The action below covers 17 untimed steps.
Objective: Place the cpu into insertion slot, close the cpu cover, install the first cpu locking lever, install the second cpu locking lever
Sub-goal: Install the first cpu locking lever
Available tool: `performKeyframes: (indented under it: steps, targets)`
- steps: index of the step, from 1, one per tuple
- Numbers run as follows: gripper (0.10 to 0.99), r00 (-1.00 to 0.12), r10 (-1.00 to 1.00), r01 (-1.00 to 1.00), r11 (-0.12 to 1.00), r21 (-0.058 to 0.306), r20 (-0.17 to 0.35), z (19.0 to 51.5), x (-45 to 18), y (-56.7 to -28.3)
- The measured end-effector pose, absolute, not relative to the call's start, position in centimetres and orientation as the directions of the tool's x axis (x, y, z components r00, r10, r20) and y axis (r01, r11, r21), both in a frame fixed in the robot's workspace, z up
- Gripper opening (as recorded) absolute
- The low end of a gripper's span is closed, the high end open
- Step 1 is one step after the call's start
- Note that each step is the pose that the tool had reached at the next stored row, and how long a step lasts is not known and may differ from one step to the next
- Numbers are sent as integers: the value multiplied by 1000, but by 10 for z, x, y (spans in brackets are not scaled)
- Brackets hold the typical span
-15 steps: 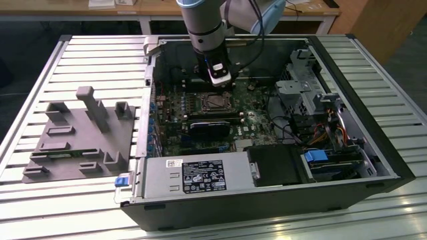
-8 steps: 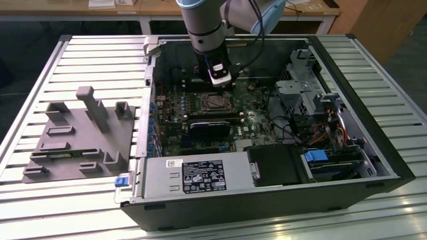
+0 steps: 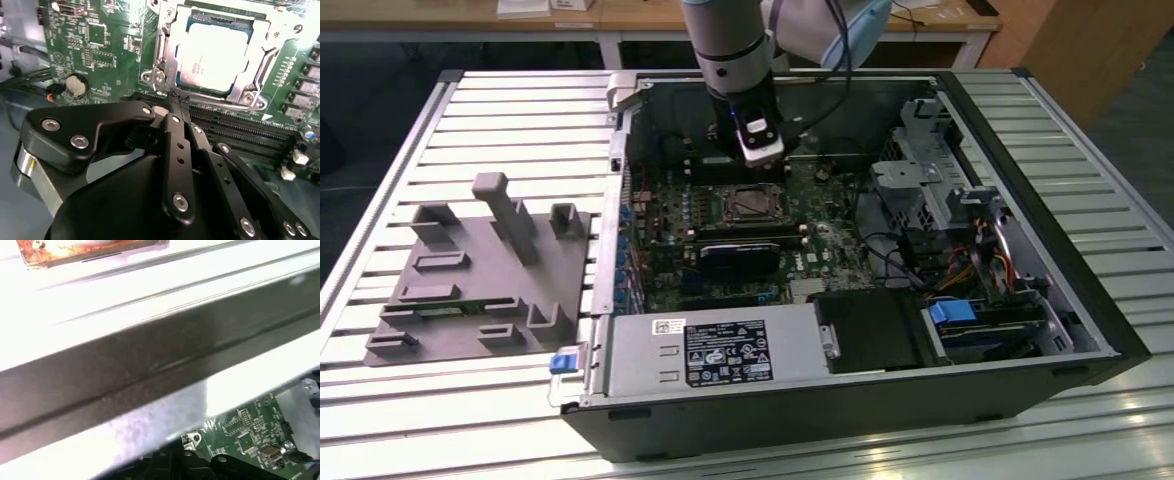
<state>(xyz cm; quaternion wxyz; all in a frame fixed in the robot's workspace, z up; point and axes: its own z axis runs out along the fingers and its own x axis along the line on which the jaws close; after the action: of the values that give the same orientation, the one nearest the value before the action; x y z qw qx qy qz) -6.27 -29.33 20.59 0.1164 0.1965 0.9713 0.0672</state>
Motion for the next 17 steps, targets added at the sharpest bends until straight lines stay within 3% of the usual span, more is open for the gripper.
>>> performKeyframes:
  steps: [17]
  targets:
    - [102, -899, 397, 369, 914, 166, -185, 228, -62, -293]
